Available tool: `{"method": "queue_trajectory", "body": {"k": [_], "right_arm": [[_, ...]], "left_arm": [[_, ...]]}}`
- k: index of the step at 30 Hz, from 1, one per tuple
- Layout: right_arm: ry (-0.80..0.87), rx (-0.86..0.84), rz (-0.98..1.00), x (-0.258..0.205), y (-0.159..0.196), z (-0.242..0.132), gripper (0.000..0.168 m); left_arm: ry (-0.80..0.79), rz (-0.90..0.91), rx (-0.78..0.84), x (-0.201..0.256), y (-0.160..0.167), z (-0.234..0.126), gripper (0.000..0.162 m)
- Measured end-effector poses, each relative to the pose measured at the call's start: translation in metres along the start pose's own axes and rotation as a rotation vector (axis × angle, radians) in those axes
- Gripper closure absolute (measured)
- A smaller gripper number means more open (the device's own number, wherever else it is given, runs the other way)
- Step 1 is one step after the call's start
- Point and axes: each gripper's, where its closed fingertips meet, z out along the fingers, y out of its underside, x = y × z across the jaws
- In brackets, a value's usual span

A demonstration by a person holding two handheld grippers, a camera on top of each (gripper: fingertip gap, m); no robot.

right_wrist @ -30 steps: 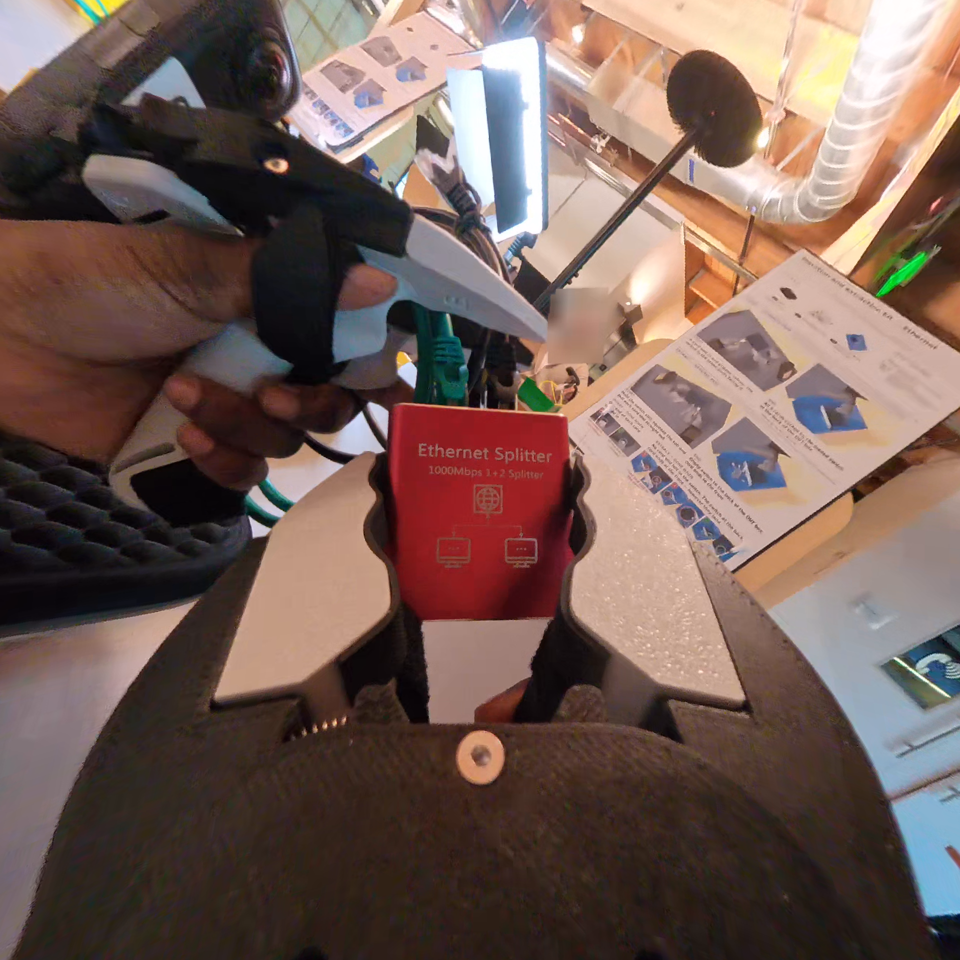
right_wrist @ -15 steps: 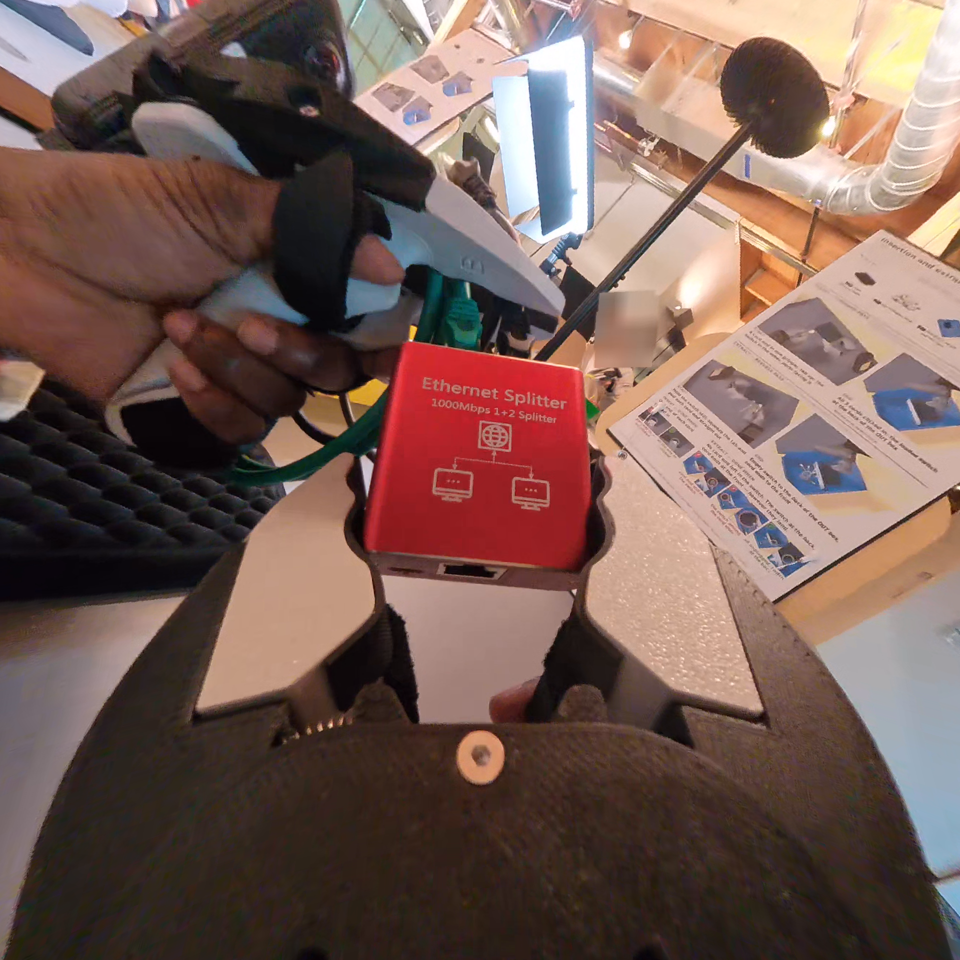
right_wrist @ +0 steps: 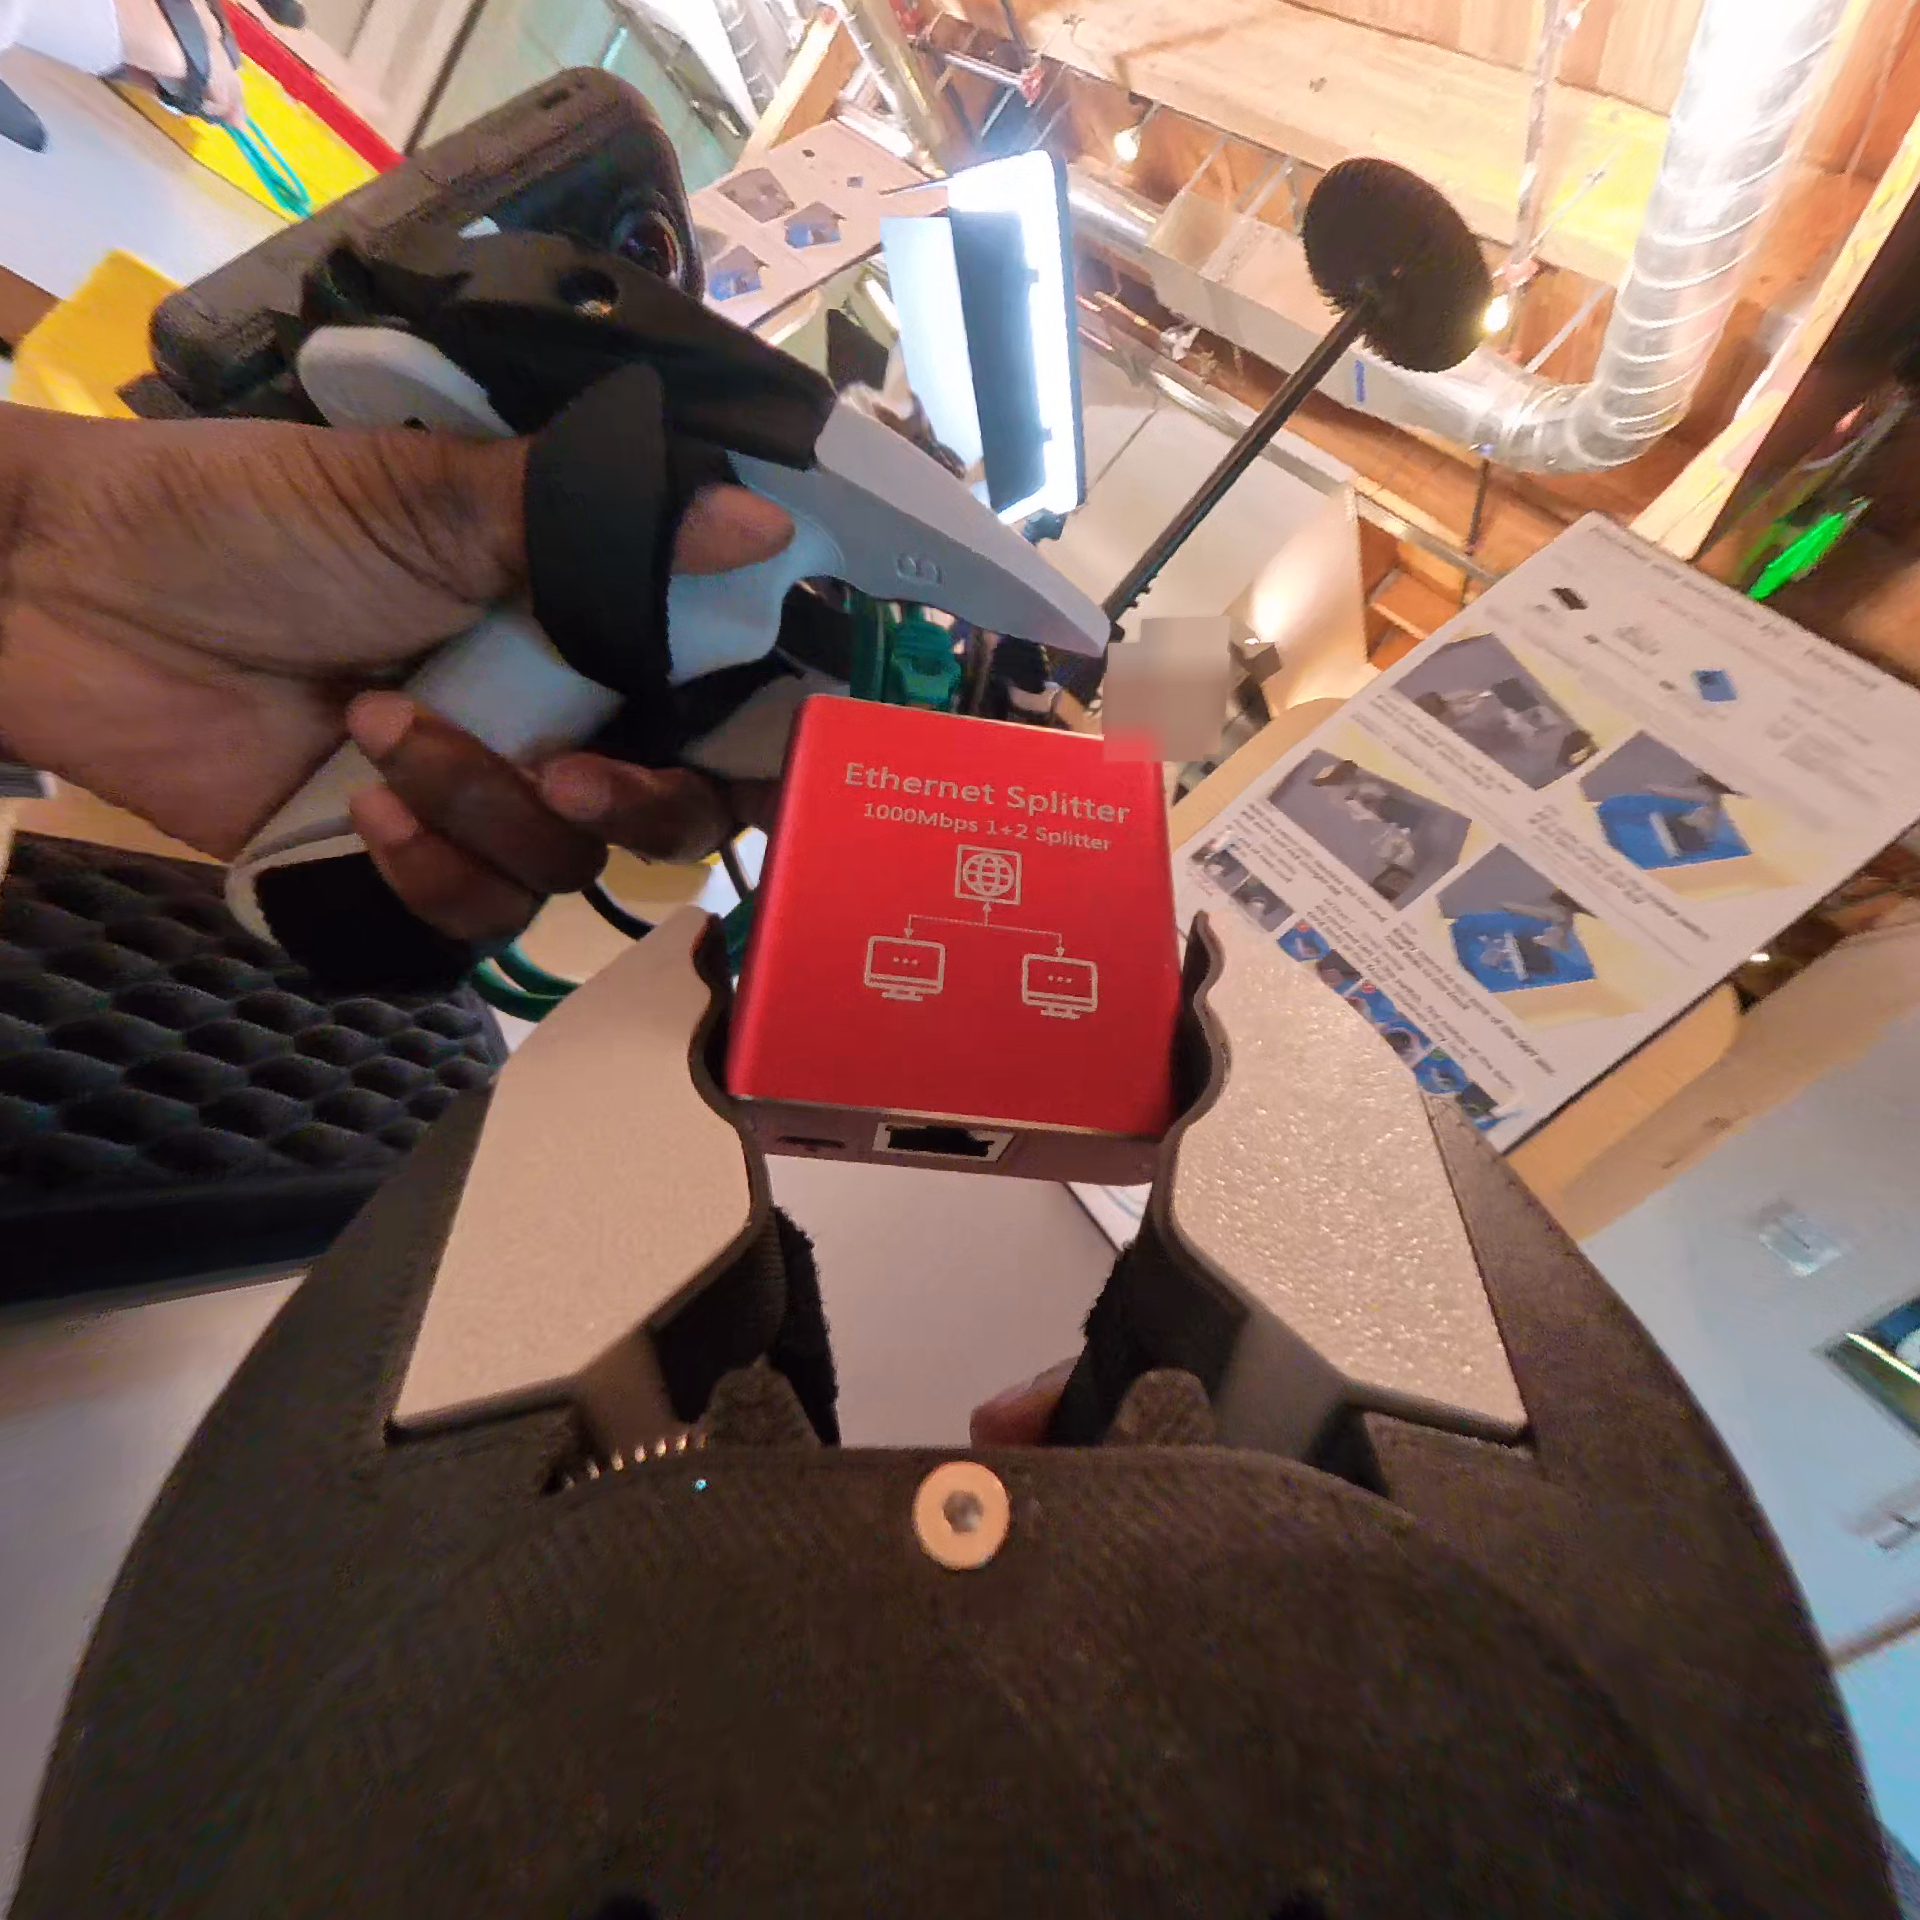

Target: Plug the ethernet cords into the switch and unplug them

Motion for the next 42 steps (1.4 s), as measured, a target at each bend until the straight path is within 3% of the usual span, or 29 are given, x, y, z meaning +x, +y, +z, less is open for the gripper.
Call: {"method": "queue_trajectory", "body": {"k": [2, 4, 9, 12, 13, 14, 16, 18, 24, 26, 28, 29, 31, 35, 38, 39, 42], "right_arm": [[0.054, 0.002, 0.000, 0.007, -0.001, -0.002, 0.084], [0.105, 0.023, 0.019, 0.017, -0.002, -0.006, 0.085], [0.192, 0.012, 0.041, 0.022, -0.001, -0.009, 0.084], [0.233, -0.001, 0.104, 0.031, 0.004, -0.010, 0.085], [0.253, 0.000, 0.138, 0.036, 0.007, -0.012, 0.085], [0.271, 0.002, 0.175, 0.042, 0.010, -0.014, 0.085], [0.292, 0.014, 0.237, 0.049, 0.012, -0.016, 0.085], [0.290, 0.033, 0.256, 0.048, 0.008, -0.016, 0.085], [0.284, 0.065, 0.133, 0.029, -0.005, -0.014, 0.085], [0.217, 0.097, 0.102, 0.022, -0.009, -0.012, 0.085], [0.008, 0.181, 0.159, 0.004, -0.017, -0.012, 0.085], [-0.118, 0.225, 0.245, -0.002, -0.020, -0.016, 0.086], [-0.349, 0.261, 0.502, -0.005, -0.018, -0.027, 0.103], [-0.642, 0.274, 1.001, -0.002, -0.014, -0.034, 0.115], [-0.757, 0.115, 0.999, -0.033, -0.005, -0.025, 0.120], [-0.788, 0.075, 0.962, -0.044, -0.003, -0.024, 0.136], [-0.705, 0.079, 0.943, -0.040, 0.001, -0.019, 0.142]], "left_arm": [[0.031, 0.006, -0.105, 0.007, 0.019, 0.001, 0.099], [0.034, 0.034, -0.160, 0.011, 0.037, 0.001, 0.092], [-0.089, 0.141, -0.031, 0.008, 0.033, 0.003, 0.106], [-0.296, 0.419, 0.217, 0.005, 0.000, -0.015, 0.117], [-0.310, 0.485, 0.242, 0.011, -0.002, -0.019, 0.124], [-0.262, 0.487, 0.156, 0.016, 0.009, -0.013, 0.130], [-0.151, 0.333, -0.090, 0.019, 0.045, 0.003, 0.114], [-0.090, 0.184, -0.190, 0.016, 0.065, 0.012, 0.099], [-0.002, 0.047, -0.177, 0.021, 0.062, 0.015, 0.120], [0.040, 0.034, -0.210, 0.021, 0.061, 0.009, 0.125], [0.066, 0.066, -0.290, 0.016, 0.060, -0.002, 0.127], [0.057, 0.134, -0.353, 0.011, 0.061, -0.009, 0.127], [0.068, 0.245, -0.520, 0.006, 0.067, -0.025, 0.128], [0.124, 0.330, -0.882, 0.002, 0.091, -0.052, 0.129], [0.129, 0.407, -1.033, -0.004, 0.103, -0.057, 0.129], [0.141, 0.411, -1.070, -0.003, 0.104, -0.058, 0.129], [0.102, 0.459, -1.055, -0.009, 0.099, -0.052, 0.128]]}}
